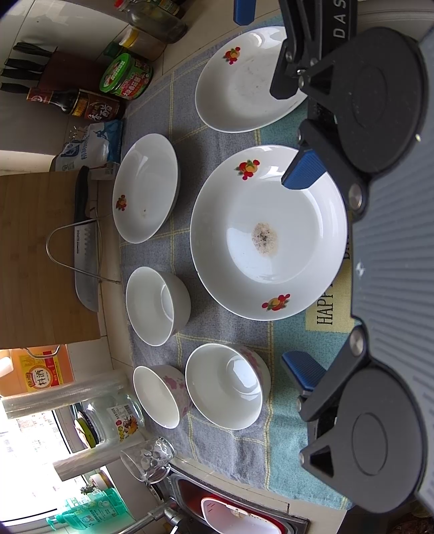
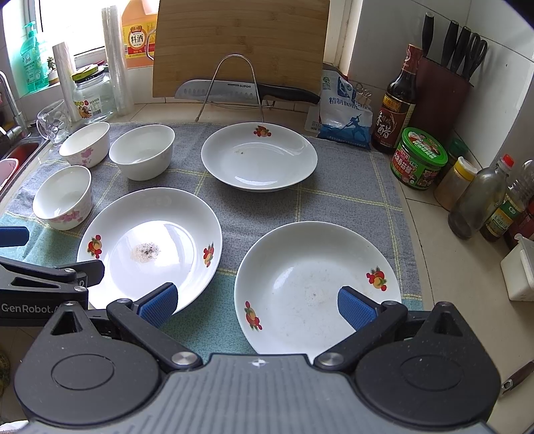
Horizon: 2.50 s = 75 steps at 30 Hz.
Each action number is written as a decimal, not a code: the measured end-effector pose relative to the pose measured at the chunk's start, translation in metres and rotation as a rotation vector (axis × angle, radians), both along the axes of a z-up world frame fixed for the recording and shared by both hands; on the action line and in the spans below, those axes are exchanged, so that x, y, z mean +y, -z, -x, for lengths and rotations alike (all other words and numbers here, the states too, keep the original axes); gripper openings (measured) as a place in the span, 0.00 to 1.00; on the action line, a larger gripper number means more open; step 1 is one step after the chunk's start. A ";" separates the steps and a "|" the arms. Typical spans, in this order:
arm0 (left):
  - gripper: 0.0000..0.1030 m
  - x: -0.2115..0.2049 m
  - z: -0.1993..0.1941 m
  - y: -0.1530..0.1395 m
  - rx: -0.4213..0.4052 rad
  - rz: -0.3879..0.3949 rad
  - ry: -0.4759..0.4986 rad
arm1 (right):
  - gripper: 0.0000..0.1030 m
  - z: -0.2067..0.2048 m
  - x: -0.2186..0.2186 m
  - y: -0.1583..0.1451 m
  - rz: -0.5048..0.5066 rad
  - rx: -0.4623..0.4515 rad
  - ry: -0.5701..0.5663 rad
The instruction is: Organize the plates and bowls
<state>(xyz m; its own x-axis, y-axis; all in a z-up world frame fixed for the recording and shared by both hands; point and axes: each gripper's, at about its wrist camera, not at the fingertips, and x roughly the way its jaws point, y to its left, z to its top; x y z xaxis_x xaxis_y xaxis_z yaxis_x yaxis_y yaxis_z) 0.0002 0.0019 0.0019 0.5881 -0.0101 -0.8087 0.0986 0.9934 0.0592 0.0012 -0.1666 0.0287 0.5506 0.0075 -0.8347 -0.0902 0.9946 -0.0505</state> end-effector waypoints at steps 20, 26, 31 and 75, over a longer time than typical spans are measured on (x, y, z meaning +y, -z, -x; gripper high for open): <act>0.99 0.000 0.000 0.000 0.000 0.000 0.000 | 1.00 0.000 0.000 -0.001 0.003 -0.004 -0.002; 0.99 0.000 0.000 0.000 0.000 0.001 0.000 | 1.00 0.000 0.000 -0.002 0.004 -0.006 -0.002; 0.99 0.000 0.000 -0.002 -0.001 0.002 0.003 | 1.00 -0.001 0.000 -0.003 0.005 -0.007 -0.001; 0.99 -0.032 -0.044 0.008 -0.030 0.150 0.291 | 1.00 0.050 -0.059 0.035 -0.047 -0.084 0.090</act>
<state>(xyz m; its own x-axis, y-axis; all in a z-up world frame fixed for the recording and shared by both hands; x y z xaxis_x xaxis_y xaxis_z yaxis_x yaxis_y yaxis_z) 0.0440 -0.0297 -0.0056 0.5666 -0.2993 -0.7677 0.3801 0.9216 -0.0787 -0.0486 -0.2253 -0.0059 0.6185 -0.0068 -0.7858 0.0018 1.0000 -0.0073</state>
